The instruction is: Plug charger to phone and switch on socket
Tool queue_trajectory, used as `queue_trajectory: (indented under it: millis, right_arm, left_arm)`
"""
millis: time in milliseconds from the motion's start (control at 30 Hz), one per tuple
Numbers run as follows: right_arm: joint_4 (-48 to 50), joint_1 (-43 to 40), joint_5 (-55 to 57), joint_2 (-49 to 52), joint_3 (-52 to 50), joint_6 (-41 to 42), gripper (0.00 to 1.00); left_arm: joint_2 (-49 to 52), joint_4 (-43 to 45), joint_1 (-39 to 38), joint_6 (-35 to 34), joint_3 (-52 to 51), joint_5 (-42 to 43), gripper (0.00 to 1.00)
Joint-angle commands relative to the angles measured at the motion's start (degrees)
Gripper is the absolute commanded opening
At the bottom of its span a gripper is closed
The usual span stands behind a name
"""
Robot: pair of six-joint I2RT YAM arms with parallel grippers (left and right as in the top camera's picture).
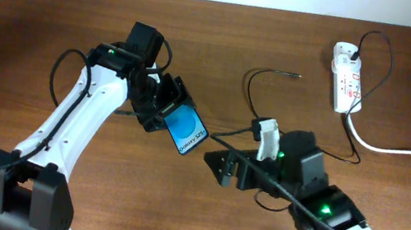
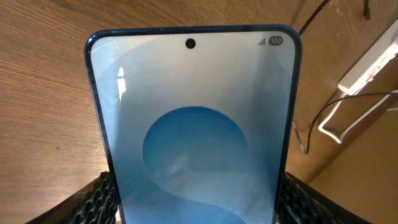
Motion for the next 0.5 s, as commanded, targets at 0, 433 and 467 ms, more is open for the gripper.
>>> queue_trajectory:
  millis: [0, 433, 467]
  right_arm:
    - [5.1, 4.5, 12.4, 0.2, 0.8, 8.2, 0.98]
    - [22.6, 7.3, 11.0, 13.8, 0.8, 13.4, 0.98]
    - [23.7, 7.3, 11.0, 14.3, 0.8, 13.4, 0.99]
  left_arm:
    - [-1.6, 0.6, 0.0, -5.6, 1.4, 1.0, 0.48]
    - [-1.6, 2.3, 0.0, -8.3, 1.4, 1.0, 0.48]
    - [-1.6, 2.3, 0.0, -8.3, 1.4, 1.0, 0.48]
